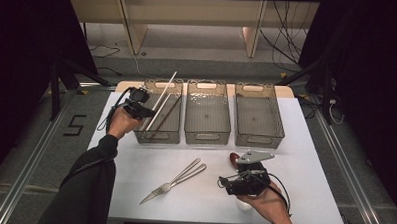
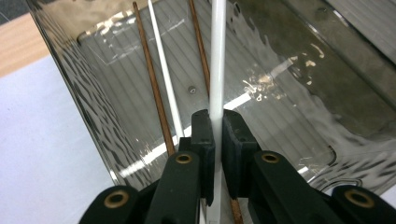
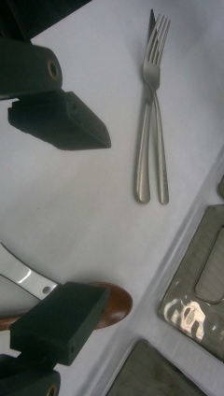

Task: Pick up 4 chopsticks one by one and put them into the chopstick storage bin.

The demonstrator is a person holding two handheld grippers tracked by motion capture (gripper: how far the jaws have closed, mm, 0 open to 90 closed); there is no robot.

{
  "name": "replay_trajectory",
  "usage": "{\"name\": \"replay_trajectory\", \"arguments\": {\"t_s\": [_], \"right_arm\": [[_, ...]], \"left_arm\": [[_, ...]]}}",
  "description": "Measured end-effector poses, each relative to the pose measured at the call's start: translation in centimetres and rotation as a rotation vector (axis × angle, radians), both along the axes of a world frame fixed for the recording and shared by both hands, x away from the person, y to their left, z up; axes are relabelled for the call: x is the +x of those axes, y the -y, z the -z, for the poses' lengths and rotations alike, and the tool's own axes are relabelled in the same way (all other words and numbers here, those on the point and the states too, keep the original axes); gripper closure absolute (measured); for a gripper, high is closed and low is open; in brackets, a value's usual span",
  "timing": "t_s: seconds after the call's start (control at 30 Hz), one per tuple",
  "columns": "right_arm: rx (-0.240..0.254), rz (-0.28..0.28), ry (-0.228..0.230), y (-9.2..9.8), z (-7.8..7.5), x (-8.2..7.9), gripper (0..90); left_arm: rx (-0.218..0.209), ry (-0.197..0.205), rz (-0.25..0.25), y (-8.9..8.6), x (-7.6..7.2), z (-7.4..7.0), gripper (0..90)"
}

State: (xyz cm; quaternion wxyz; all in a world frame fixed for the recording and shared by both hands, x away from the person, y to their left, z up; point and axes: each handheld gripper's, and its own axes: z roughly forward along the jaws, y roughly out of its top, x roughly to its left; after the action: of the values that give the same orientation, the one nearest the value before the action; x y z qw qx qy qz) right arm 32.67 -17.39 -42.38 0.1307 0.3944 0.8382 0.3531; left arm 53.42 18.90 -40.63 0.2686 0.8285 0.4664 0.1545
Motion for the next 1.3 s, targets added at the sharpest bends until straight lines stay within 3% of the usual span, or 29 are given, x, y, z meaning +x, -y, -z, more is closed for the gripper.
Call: {"name": "replay_trajectory", "arguments": {"t_s": [0.57, 0.9, 1.3], "right_arm": [[0.001, -0.006, 0.0, -0.1, 0.0, 0.0, 24.8], [0.008, -0.009, -0.005, 0.0, 0.0, 0.0, 25.1], [0.008, 0.0, 0.003, 0.2, -0.1, 0.0, 25.0]], "left_arm": [[0.03, -0.081, -0.012, 0.0, 0.2, 1.3, 81.4], [0.018, -0.073, -0.044, -0.2, 0.1, 1.4, 76.9], [-0.062, -0.065, -0.032, -0.4, -1.6, -0.4, 48.1]]}}
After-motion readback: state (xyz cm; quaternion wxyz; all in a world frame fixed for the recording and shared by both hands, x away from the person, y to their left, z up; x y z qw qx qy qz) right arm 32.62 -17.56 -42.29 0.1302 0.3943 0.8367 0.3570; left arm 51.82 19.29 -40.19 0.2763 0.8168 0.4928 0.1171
